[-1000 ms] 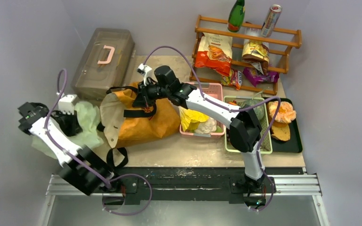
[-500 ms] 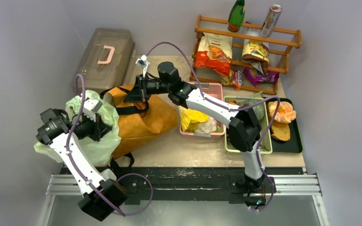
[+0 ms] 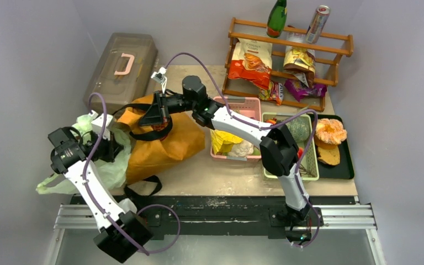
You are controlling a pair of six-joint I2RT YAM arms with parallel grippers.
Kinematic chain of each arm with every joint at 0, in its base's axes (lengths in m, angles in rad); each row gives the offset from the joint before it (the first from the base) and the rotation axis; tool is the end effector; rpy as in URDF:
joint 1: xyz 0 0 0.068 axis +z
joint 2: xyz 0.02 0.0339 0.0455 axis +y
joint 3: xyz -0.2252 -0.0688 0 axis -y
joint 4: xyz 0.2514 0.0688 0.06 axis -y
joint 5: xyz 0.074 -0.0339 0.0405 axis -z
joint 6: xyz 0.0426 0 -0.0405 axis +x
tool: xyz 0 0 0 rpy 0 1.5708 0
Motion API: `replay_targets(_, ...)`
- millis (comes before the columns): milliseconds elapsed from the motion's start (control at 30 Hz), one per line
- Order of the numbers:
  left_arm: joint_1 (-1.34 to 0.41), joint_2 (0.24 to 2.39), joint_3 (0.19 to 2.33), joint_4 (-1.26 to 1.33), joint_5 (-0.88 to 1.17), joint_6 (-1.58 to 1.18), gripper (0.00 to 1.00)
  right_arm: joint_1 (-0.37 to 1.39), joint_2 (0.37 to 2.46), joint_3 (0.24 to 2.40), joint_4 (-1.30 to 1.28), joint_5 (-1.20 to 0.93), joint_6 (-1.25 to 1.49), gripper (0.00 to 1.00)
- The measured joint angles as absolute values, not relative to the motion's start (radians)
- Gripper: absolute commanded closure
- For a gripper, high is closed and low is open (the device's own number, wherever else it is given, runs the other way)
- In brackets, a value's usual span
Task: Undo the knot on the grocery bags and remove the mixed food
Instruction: Place the takeout bag at the takeout bag.
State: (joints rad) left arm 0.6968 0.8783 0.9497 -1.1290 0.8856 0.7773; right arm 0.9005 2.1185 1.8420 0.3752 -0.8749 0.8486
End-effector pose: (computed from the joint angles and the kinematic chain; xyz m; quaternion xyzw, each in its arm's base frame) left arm 0.1533 0.0853 0.2767 0.1438 0.8689 -0.1528 0.4483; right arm 0.2827 0.4092 0.3048 -0.3296 0.5998 0.6975 0.2123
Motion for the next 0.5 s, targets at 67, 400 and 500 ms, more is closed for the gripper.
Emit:
replay_targets(67, 0.739, 0.892, 0.950, -1.122, 0.860, 0.801, 1.00, 0.901, 2.119, 1.842, 0.388, -0.885, 0.859, 1.00)
replay_targets(400, 0.451, 0.970, 1.021, -1.317, 1.081, 0.890, 1.00, 0.902, 2.168, 1.929, 0.451, -0.885, 0.920, 1.00)
replay_targets(500, 0.341, 0.902, 1.018, -1.279, 1.141, 0.798, 1.00, 0.903, 2.176, 1.935, 0.456, -0.891, 0.925, 1.00)
